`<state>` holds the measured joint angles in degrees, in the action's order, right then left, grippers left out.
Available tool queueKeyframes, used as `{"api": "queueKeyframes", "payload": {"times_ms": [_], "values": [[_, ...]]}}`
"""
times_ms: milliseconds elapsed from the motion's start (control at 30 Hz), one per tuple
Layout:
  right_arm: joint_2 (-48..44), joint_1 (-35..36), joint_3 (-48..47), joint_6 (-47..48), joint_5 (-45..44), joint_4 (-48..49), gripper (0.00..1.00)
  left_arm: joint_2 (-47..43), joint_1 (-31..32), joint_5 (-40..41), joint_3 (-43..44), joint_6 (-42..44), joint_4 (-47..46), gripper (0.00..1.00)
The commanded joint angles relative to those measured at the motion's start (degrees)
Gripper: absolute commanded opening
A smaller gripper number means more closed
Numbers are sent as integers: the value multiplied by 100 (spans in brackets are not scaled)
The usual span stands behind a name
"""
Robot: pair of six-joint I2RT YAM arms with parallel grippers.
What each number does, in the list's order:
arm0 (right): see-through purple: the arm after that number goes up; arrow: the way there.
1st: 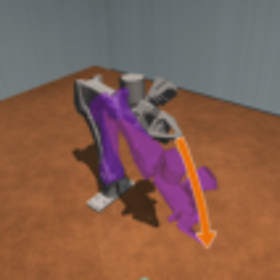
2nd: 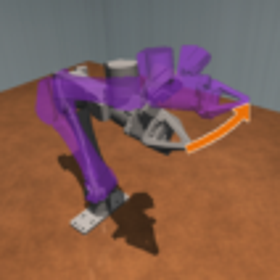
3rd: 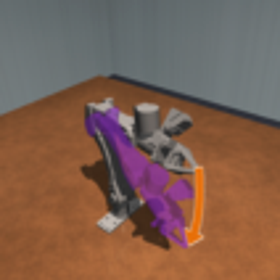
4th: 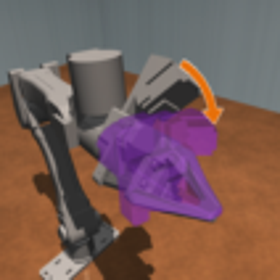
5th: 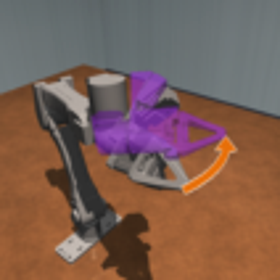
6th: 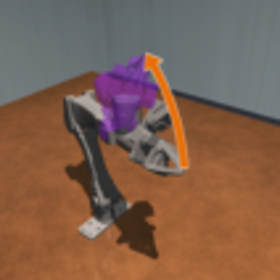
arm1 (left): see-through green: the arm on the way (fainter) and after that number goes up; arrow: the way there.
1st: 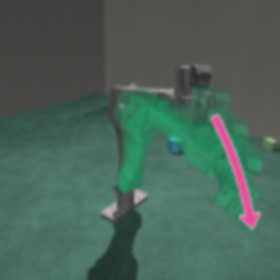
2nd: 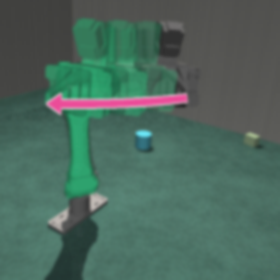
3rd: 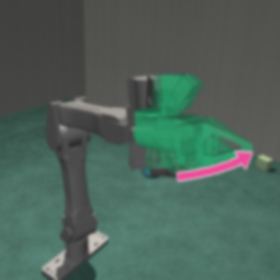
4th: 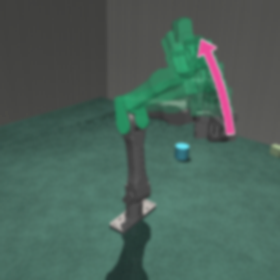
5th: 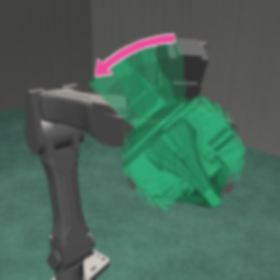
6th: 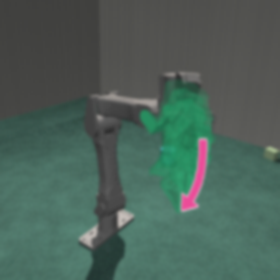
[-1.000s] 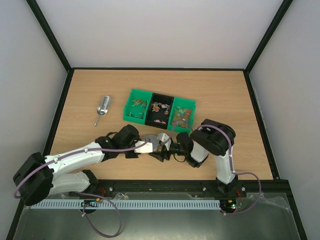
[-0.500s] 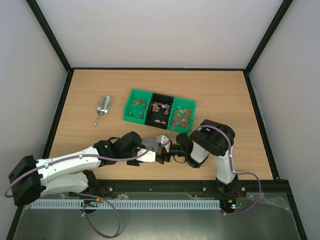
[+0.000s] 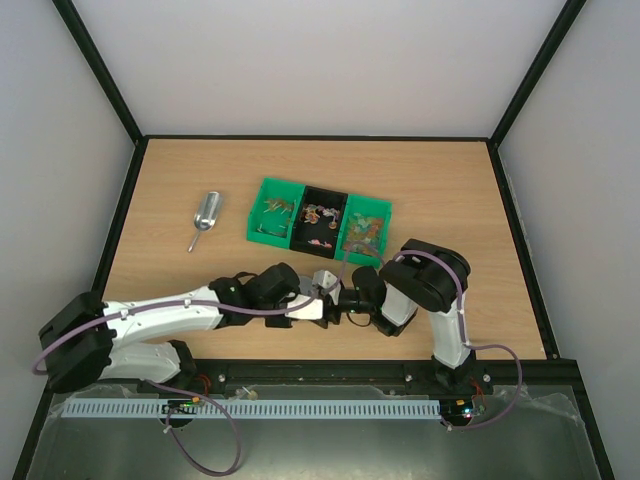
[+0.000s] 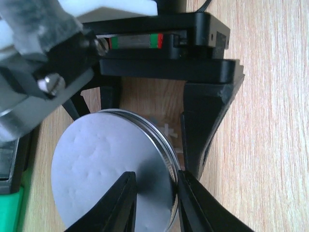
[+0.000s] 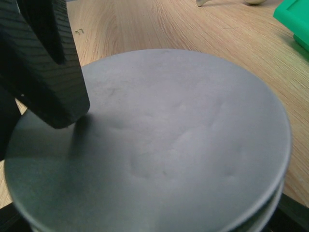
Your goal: Pack the candies
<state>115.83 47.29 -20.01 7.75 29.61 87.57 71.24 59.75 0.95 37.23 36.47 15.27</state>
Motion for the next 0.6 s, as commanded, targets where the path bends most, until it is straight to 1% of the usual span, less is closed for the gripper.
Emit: {"api": "queueKeyframes", "payload": {"times_ms": [0,233,400,467,567], "values": [[150,52,89,100,200,-258,43,-288,-147,363,-351,144,-3,25],[143,52,101,165,284,-284,41,-686,-655,550,-707,280,64,20],[124,70,112,163,306,-289,40,-552,-1464,555,-731,497,-71,18],[132,70,99,138,251,-293,40,-645,-1594,344,-720,720,34,18],[139,70,87,117,204,-302,40,-1219,-1466,-578,-606,848,459,22]]}}
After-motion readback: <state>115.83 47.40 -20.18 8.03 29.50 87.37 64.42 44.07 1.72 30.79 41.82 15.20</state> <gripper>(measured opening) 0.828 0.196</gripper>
